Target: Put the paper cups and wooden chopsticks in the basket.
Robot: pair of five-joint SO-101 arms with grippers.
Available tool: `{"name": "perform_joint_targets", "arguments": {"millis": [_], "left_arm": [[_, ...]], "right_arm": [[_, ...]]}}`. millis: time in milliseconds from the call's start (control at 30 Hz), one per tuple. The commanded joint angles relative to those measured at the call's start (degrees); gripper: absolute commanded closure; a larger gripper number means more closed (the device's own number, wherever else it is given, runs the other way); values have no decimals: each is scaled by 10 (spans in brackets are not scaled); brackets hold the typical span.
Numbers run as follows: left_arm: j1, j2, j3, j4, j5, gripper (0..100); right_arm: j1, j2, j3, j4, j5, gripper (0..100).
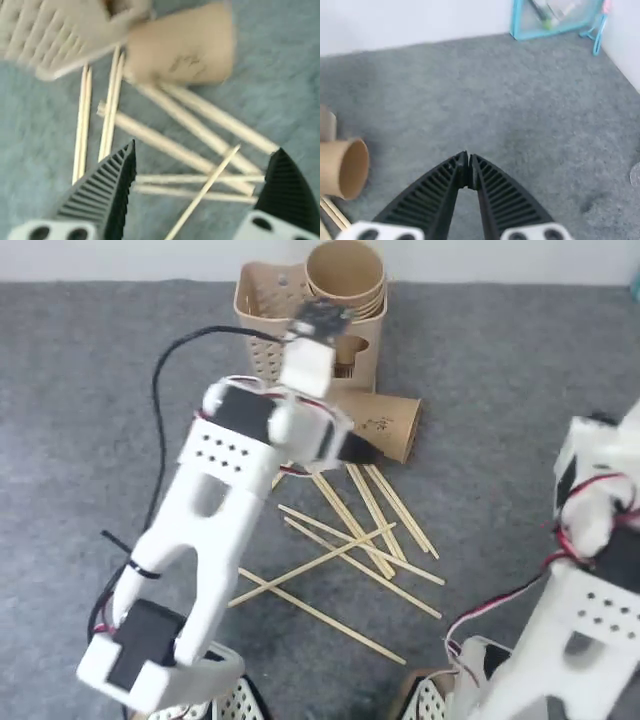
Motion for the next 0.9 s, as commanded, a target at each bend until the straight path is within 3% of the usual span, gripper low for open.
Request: {"name": "perform_joint_targets", "arguments": {"millis": [0, 133, 333, 400, 567, 867], "left_arm": [[40, -27, -15, -43, 4, 610], [78, 1, -23, -56, 0, 620], [86, 121, -100, -69, -29, 796], [91, 158, -138, -69, -42, 783], [96, 241, -231, -68, -49, 640], [92, 359, -310, -68, -68, 637]], "right_arm": [[12, -77, 122, -65, 25, 990], [14, -129, 222, -90, 29, 990], [9, -179, 318, -109, 28, 990], [-2, -189, 344, -116, 27, 990], [-32, -211, 411, -152, 28, 990], [-41, -236, 440, -157, 29, 990]]}}
